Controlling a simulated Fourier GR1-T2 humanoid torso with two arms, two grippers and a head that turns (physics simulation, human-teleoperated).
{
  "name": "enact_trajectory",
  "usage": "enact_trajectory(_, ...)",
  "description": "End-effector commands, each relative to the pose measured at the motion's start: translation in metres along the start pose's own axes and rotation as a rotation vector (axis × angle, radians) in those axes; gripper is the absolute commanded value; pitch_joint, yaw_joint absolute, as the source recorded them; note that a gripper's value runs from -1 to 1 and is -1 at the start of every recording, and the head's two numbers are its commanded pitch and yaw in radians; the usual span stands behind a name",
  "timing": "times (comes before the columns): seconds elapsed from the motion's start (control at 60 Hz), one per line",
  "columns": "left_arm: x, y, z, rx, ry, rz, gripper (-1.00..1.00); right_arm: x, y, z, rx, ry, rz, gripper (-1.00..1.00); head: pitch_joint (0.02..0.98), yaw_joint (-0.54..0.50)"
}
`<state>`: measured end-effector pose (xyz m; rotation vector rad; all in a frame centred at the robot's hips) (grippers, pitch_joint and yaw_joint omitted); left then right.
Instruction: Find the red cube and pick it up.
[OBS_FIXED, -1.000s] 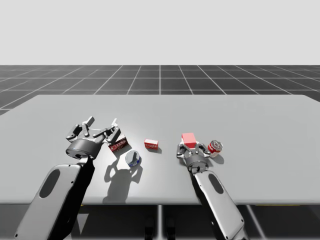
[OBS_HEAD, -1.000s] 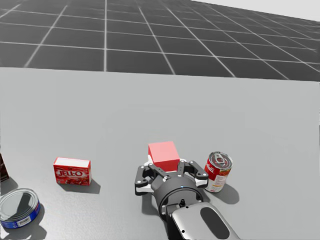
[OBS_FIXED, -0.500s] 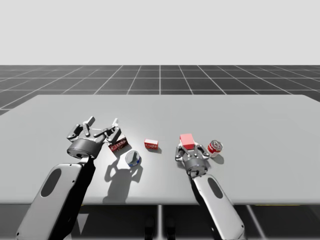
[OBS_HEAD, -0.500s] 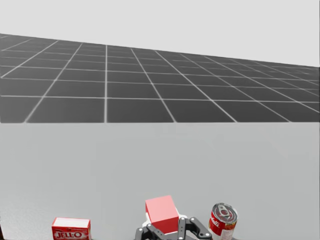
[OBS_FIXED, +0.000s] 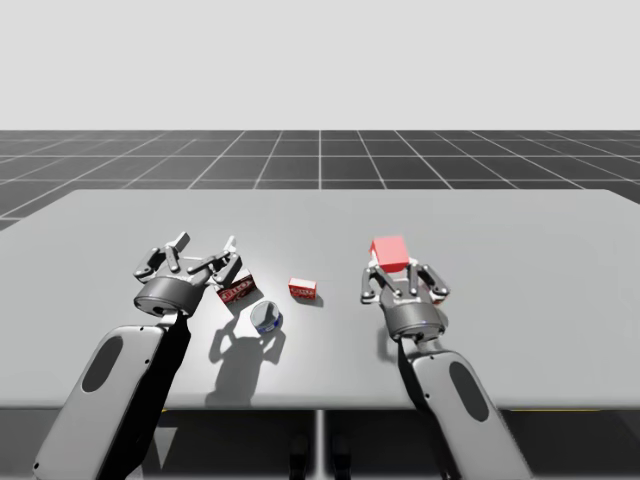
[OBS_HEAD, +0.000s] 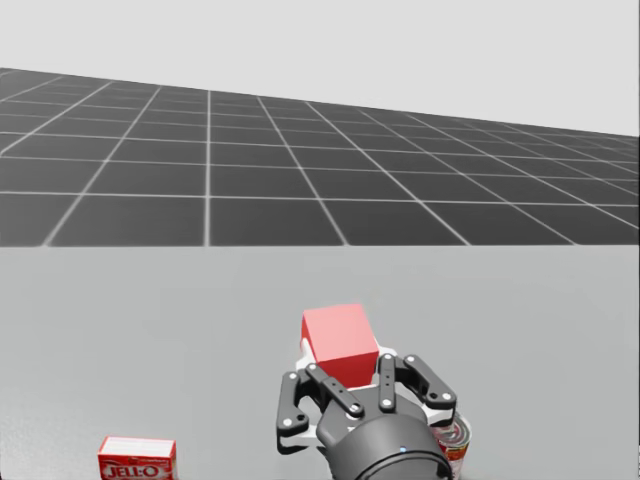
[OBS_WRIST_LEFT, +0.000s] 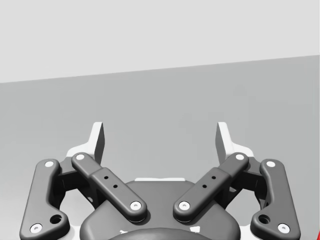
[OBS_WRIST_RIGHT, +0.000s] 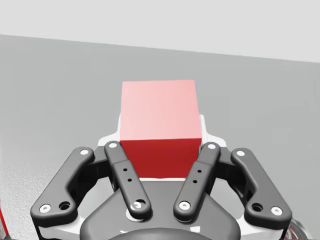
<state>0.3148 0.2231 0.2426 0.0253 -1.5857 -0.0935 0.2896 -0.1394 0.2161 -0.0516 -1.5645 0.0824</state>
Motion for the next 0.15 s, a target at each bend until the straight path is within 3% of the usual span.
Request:
enact_trajectory(0.017,0.0,0.0,0.0,0.002,-0.001,-0.001,-1.0,0.055,-0.018,-0.004,-0.137,-0.137,-0.019,1.0,0.439,-0.24)
enact_trajectory(0.15,0.0,0.0,0.0,0.004,-0.002,-0.002,-1.0,0.086,-0.022,0.004,-0.148,-0.226,-0.023,1.0,0.44,-0.24)
